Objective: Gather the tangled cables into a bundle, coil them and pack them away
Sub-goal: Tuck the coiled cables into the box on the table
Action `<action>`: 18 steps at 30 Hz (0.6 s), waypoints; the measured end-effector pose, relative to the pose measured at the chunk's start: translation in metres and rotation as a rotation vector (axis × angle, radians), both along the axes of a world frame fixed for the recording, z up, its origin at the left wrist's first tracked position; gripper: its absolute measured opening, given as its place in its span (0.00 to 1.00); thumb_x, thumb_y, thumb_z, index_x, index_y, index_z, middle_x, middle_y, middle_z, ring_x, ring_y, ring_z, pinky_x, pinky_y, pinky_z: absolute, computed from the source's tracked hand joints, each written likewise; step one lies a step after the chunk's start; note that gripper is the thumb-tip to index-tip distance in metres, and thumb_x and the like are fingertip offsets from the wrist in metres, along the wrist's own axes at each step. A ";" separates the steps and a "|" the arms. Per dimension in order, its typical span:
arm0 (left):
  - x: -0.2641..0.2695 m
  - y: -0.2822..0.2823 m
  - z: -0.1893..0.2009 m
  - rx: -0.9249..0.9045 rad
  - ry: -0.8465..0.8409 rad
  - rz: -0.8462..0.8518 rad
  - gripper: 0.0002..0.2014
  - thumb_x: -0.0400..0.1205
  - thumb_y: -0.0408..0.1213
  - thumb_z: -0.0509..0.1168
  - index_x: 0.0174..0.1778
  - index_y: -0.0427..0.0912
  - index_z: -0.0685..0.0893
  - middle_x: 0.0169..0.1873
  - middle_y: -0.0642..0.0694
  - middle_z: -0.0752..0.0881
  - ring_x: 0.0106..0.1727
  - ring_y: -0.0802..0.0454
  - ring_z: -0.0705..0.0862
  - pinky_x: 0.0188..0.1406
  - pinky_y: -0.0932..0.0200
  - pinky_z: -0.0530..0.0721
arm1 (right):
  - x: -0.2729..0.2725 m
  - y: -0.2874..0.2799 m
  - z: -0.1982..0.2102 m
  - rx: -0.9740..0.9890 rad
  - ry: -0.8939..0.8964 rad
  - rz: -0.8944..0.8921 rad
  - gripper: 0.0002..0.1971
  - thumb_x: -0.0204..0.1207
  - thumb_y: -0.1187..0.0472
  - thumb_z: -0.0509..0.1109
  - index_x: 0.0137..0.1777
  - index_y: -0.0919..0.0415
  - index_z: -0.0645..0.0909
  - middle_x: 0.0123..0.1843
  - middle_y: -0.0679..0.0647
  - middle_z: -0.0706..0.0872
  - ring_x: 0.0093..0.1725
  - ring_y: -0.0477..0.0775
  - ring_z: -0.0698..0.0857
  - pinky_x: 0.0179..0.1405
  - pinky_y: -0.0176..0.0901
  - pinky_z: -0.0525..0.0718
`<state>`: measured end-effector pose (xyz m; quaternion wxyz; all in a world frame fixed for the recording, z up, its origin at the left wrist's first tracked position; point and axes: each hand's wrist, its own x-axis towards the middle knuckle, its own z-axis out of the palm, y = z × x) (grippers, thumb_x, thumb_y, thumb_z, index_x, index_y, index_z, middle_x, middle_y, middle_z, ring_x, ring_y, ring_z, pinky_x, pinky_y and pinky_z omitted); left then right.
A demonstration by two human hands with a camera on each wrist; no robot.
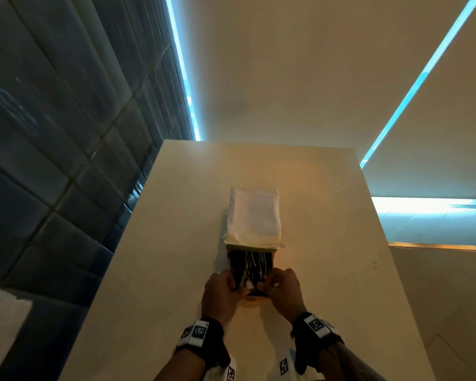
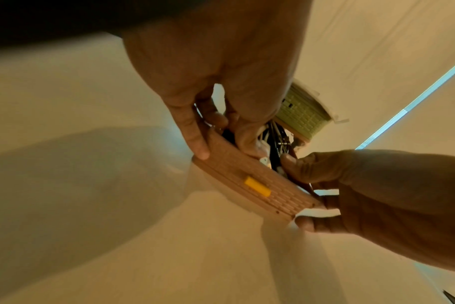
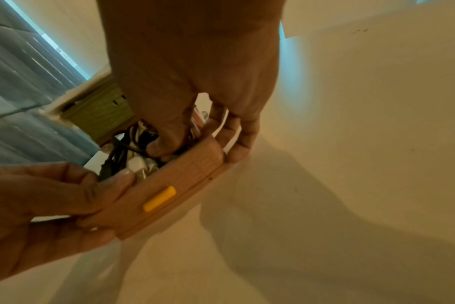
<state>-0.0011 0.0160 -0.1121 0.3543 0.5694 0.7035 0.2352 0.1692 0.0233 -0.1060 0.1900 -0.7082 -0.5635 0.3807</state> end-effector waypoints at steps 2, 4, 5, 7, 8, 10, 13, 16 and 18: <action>0.002 -0.002 -0.005 0.020 -0.005 0.021 0.24 0.66 0.42 0.81 0.26 0.56 0.67 0.33 0.44 0.78 0.35 0.45 0.80 0.31 0.59 0.73 | -0.003 -0.004 -0.001 -0.010 0.014 -0.043 0.14 0.70 0.58 0.77 0.33 0.50 0.72 0.43 0.54 0.75 0.45 0.53 0.73 0.33 0.27 0.67; 0.005 -0.003 -0.004 0.029 -0.010 0.036 0.24 0.65 0.40 0.81 0.26 0.55 0.68 0.33 0.44 0.78 0.35 0.45 0.80 0.33 0.57 0.77 | -0.004 -0.004 -0.002 -0.015 0.011 -0.050 0.11 0.70 0.58 0.77 0.36 0.53 0.75 0.43 0.52 0.73 0.44 0.54 0.75 0.33 0.27 0.67; 0.006 -0.002 -0.002 0.040 -0.013 0.039 0.23 0.65 0.39 0.81 0.26 0.54 0.69 0.33 0.45 0.78 0.35 0.46 0.80 0.33 0.57 0.78 | -0.004 -0.002 -0.001 -0.012 -0.001 -0.046 0.11 0.70 0.58 0.77 0.37 0.54 0.76 0.44 0.51 0.73 0.43 0.54 0.75 0.32 0.27 0.67; 0.007 0.001 0.000 0.075 -0.025 0.040 0.21 0.65 0.37 0.81 0.27 0.53 0.72 0.33 0.47 0.80 0.34 0.49 0.80 0.32 0.58 0.79 | -0.004 0.004 0.000 0.004 -0.015 -0.056 0.11 0.70 0.58 0.77 0.37 0.55 0.77 0.44 0.52 0.75 0.43 0.53 0.75 0.31 0.27 0.66; 0.007 0.004 0.001 0.101 -0.033 0.042 0.21 0.65 0.36 0.81 0.27 0.53 0.72 0.32 0.48 0.80 0.34 0.50 0.80 0.32 0.59 0.79 | -0.003 0.009 0.001 0.019 -0.009 -0.071 0.11 0.70 0.58 0.78 0.37 0.56 0.77 0.43 0.53 0.75 0.42 0.53 0.75 0.31 0.27 0.66; 0.008 0.013 0.002 0.166 -0.034 0.046 0.20 0.65 0.35 0.80 0.28 0.54 0.72 0.31 0.50 0.79 0.33 0.50 0.79 0.30 0.58 0.78 | -0.004 0.016 0.004 0.058 0.008 -0.107 0.11 0.69 0.59 0.78 0.37 0.57 0.76 0.42 0.52 0.75 0.42 0.52 0.73 0.31 0.27 0.67; 0.007 0.024 0.003 0.225 -0.021 0.052 0.17 0.67 0.35 0.79 0.30 0.53 0.74 0.31 0.50 0.78 0.34 0.47 0.80 0.31 0.55 0.80 | -0.007 0.023 0.005 0.107 0.057 -0.175 0.13 0.68 0.61 0.79 0.36 0.57 0.75 0.42 0.53 0.76 0.42 0.53 0.74 0.31 0.30 0.65; 0.004 0.030 -0.001 0.222 -0.035 0.038 0.12 0.67 0.32 0.79 0.32 0.49 0.82 0.33 0.49 0.80 0.37 0.47 0.82 0.35 0.55 0.83 | -0.009 0.028 0.000 0.100 0.065 -0.227 0.12 0.68 0.59 0.79 0.35 0.58 0.77 0.40 0.54 0.78 0.42 0.55 0.76 0.36 0.41 0.66; 0.004 0.034 -0.003 0.208 -0.060 0.042 0.09 0.67 0.31 0.79 0.33 0.45 0.86 0.34 0.48 0.82 0.37 0.49 0.83 0.37 0.63 0.81 | -0.007 0.031 -0.003 0.079 0.061 -0.254 0.11 0.68 0.58 0.79 0.35 0.60 0.79 0.38 0.55 0.80 0.42 0.58 0.77 0.38 0.43 0.67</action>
